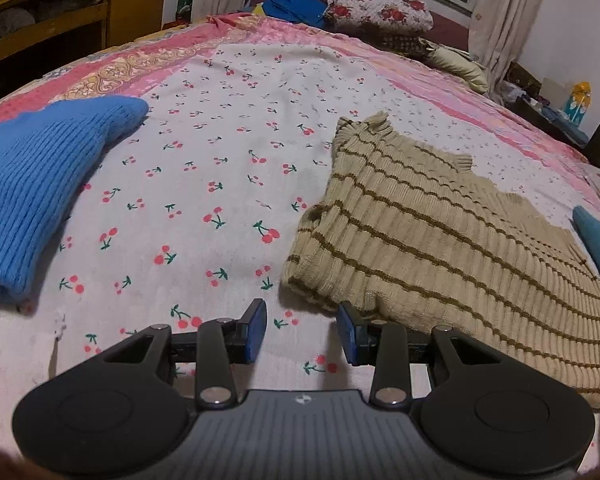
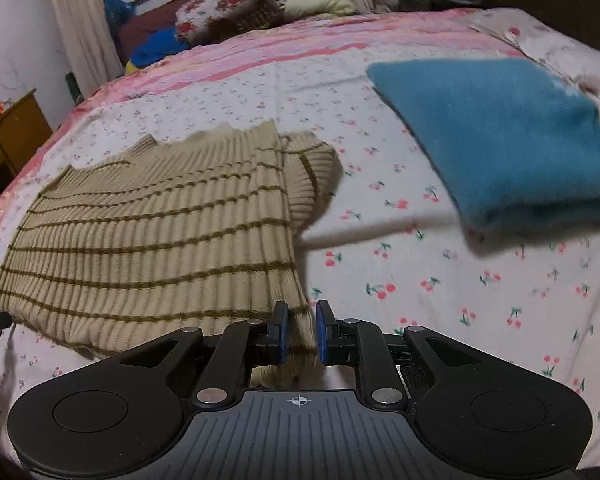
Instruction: Fold small clothes
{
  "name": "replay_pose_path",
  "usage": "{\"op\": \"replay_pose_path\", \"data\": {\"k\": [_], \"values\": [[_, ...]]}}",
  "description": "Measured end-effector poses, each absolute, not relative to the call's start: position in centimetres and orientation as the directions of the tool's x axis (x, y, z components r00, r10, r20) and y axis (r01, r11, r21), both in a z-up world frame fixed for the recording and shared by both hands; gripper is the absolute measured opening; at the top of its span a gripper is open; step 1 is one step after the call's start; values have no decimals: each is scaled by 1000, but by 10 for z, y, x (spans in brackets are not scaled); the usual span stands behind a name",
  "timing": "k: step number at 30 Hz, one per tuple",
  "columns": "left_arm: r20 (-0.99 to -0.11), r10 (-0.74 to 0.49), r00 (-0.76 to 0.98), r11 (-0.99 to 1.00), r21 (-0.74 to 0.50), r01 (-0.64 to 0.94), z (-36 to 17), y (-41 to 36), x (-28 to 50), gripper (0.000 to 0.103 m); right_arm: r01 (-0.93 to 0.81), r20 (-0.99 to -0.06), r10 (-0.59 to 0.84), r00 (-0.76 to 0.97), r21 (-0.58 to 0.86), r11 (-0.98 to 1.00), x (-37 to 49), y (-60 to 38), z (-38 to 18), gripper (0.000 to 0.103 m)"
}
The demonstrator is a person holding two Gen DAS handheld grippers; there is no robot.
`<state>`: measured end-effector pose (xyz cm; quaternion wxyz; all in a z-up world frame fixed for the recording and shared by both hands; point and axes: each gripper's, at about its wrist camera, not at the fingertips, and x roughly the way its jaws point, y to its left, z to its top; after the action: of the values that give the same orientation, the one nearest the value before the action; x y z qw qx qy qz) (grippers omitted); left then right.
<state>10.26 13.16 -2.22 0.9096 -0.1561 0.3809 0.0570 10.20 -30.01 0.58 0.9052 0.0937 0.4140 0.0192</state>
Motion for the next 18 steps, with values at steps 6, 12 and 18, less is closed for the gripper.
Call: {"op": "replay_pose_path", "data": {"k": [6,12,18], "values": [[-693,-13,721,950,-233,-207,-6,126,96,43,29,-698,126,705,206,978,93,-300,22,17],[-676,6,737,955,-214,-204,15,118,83,43,32,-685,165,710,266,964,84,-309,26,17],[-658,4,753,956,-217,-195,26,108,73,44,-1,-664,194,722,280,960,73,-310,37,17]]}}
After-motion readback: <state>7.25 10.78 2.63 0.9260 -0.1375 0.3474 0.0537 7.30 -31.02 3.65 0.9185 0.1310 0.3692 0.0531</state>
